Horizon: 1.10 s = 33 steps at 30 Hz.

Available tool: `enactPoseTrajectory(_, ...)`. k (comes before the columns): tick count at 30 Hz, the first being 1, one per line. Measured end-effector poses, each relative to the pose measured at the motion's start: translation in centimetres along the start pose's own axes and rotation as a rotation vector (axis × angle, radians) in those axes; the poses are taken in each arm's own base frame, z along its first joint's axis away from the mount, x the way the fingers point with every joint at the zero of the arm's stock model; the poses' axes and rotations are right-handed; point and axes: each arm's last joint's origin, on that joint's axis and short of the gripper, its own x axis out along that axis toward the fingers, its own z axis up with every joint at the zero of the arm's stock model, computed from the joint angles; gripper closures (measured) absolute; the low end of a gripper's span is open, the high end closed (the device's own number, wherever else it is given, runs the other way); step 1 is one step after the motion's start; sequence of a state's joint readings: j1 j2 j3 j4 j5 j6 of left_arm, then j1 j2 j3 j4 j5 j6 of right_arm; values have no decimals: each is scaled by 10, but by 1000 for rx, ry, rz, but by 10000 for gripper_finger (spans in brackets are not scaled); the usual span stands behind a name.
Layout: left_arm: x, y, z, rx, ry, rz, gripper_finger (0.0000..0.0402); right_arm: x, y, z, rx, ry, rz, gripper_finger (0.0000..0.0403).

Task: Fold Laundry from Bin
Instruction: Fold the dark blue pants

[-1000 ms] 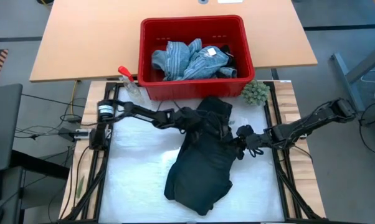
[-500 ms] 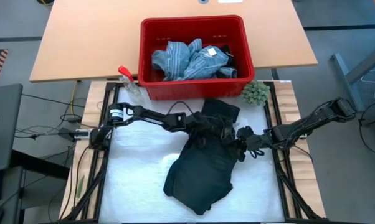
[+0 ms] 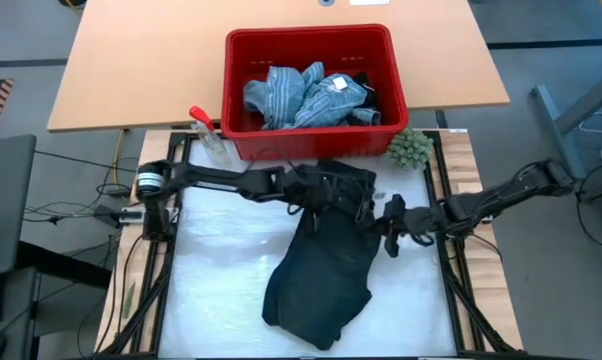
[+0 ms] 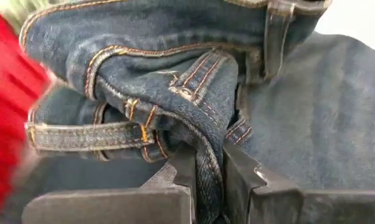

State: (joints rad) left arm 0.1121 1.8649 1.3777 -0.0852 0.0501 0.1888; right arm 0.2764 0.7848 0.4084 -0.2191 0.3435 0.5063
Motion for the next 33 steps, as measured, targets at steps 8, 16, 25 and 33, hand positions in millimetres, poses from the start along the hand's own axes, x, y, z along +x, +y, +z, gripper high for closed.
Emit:
enactPoseTrajectory(8,-50,-6,31,125,-78,37,376,-27,6,32,-205,-138,52,331)
enactPoseTrajectory(16,-67,-45,24,393,138,186,376,-38,-1,30,-273,-71,-43,243)
enactPoseTrajectory(25,-53,-89,-17,537,218,167,376,-38,-6,24,-177,-15,-106,155)
enactPoseTrajectory(33,-47,-107,-29,660,127,123,376,-33,5,48,-344,-234,-63,153)
